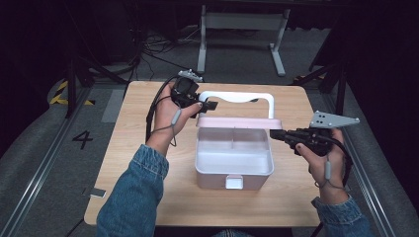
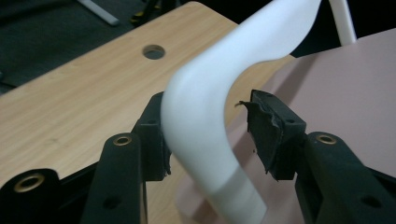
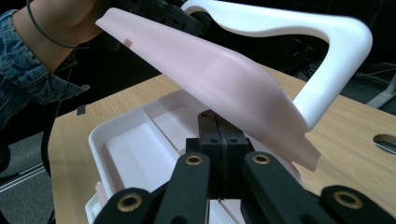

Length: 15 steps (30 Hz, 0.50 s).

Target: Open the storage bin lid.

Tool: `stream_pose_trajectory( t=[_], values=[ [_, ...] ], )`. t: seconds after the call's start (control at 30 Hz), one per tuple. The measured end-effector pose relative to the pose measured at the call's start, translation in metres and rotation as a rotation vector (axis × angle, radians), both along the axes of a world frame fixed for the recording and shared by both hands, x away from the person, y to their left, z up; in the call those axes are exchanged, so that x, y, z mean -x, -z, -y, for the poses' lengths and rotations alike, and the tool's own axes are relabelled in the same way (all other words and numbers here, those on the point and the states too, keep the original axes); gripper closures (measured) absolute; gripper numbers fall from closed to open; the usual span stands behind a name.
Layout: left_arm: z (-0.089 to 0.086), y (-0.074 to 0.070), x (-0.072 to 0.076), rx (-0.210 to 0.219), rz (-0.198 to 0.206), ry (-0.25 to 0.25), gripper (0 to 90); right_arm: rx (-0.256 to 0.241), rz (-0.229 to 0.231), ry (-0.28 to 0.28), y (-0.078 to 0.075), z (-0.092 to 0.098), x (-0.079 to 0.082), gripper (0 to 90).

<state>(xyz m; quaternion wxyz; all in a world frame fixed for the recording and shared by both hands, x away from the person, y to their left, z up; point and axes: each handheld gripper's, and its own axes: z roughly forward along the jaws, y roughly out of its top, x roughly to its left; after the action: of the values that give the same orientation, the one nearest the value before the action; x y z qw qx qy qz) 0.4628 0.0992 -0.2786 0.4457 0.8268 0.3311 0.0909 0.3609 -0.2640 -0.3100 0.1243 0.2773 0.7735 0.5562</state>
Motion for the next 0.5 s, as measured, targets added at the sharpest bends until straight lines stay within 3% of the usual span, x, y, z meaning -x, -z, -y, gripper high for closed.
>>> stream_pose_trajectory(
  t=[0.03,0.07,0.23,0.5],
  values=[
    [0.0,0.0,0.0,0.0,0.0,0.0,50.3,0.0,0.004,0.0,0.0,0.0,0.0,90.0],
    [-0.007,-0.005,0.004,0.025,0.027,-0.012,49.2,0.001,0.005,0.0,0.0,0.0,0.0,90.0],
    [-0.019,-0.016,0.016,0.041,0.061,-0.014,47.4,0.0,0.007,0.002,-0.001,0.0,-0.001,90.0],
    [-0.041,-0.021,0.04,-0.027,0.063,-0.066,43.9,-0.032,0.008,0.008,-0.004,0.004,-0.006,90.0]
  ],
)
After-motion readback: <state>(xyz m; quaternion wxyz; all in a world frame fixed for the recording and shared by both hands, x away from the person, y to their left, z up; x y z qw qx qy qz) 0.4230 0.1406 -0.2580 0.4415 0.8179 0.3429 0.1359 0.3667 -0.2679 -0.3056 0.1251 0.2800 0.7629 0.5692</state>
